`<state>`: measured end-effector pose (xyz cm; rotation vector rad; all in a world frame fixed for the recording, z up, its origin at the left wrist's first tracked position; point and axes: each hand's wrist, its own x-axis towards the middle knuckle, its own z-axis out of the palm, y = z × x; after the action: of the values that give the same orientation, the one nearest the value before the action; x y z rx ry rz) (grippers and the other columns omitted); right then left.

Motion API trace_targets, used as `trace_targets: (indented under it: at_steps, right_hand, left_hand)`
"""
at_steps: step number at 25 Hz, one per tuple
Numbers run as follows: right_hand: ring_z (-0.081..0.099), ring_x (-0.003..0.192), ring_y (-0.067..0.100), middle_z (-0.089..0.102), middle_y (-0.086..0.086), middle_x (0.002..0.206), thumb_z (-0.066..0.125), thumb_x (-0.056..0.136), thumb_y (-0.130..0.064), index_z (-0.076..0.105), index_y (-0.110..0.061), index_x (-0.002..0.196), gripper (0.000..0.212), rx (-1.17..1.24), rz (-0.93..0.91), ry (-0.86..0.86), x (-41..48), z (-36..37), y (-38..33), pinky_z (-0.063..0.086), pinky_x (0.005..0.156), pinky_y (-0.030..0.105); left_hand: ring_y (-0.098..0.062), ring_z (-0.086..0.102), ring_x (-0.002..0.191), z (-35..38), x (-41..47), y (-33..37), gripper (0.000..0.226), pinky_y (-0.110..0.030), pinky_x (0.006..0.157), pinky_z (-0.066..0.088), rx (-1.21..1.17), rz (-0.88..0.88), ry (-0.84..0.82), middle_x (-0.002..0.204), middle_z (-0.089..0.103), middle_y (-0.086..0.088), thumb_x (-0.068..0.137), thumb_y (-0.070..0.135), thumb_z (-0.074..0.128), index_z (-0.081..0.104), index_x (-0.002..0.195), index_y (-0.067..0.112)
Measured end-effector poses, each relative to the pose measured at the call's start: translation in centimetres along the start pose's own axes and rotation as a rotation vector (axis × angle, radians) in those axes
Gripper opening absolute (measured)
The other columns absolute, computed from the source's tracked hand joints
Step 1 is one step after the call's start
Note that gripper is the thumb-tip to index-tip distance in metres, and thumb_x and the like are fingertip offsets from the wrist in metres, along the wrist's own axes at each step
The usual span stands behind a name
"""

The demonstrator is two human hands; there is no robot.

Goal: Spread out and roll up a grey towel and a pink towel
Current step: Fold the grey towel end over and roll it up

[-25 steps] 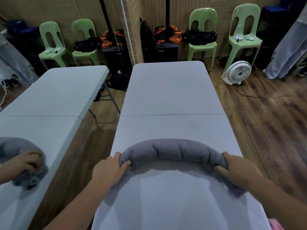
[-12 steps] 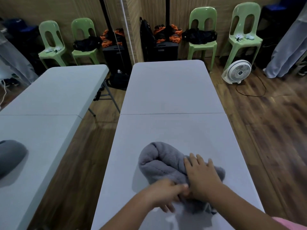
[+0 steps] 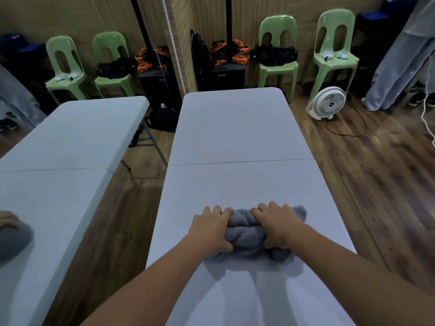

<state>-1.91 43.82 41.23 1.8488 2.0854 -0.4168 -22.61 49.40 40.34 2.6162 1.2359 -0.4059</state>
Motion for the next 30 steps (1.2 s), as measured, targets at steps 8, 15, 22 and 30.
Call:
trace_targets:
  at_steps: [8,15,22,30]
  right_hand:
    - [0.050,0.098,0.023,0.049,-0.007,0.104,0.065,0.056,-0.057,0.040,-0.036,0.109,0.062,-0.060,0.131,0.317,-5.3,-15.2,3.7,0.042,0.075,0.042]
    - [0.052,0.099,0.026,0.052,-0.006,0.107,0.066,0.048,-0.056,0.044,-0.036,0.109,0.068,-0.075,0.419,0.384,-18.3,-15.7,10.6,0.047,0.074,0.044]
    - [0.053,0.108,0.024,0.053,-0.009,0.118,0.067,0.046,-0.058,0.043,-0.039,0.124,0.085,0.039,0.686,0.315,-38.8,-2.1,19.8,0.048,0.077,0.041]
    - [0.049,0.110,0.024,0.051,-0.008,0.126,0.063,0.050,-0.057,0.034,-0.042,0.137,0.094,0.181,0.673,0.114,-53.3,21.6,27.2,0.045,0.079,0.040]
  left_hand:
    - [-0.029,0.049,0.105,-16.7,1.0,-0.3,0.090,-0.043,0.077,0.048,0.054,0.158,0.330,0.120,0.051,0.002,0.058,0.062,0.066,0.032,0.137,0.037]
    - [-0.024,0.048,0.102,-22.3,2.0,12.4,0.085,-0.041,0.074,0.050,0.114,0.408,0.434,0.116,0.051,0.007,0.058,0.064,0.062,0.033,0.135,0.043]
    - [-0.027,0.049,0.109,-14.8,0.8,36.7,0.097,-0.045,0.081,0.052,0.137,0.708,0.343,0.124,0.049,0.004,0.056,0.071,0.065,0.031,0.142,0.040]
    - [-0.033,0.050,0.109,7.0,-3.9,56.9,0.100,-0.049,0.087,0.051,0.035,0.699,0.108,0.125,0.051,-0.003,0.055,0.066,0.060,0.028,0.145,0.034]
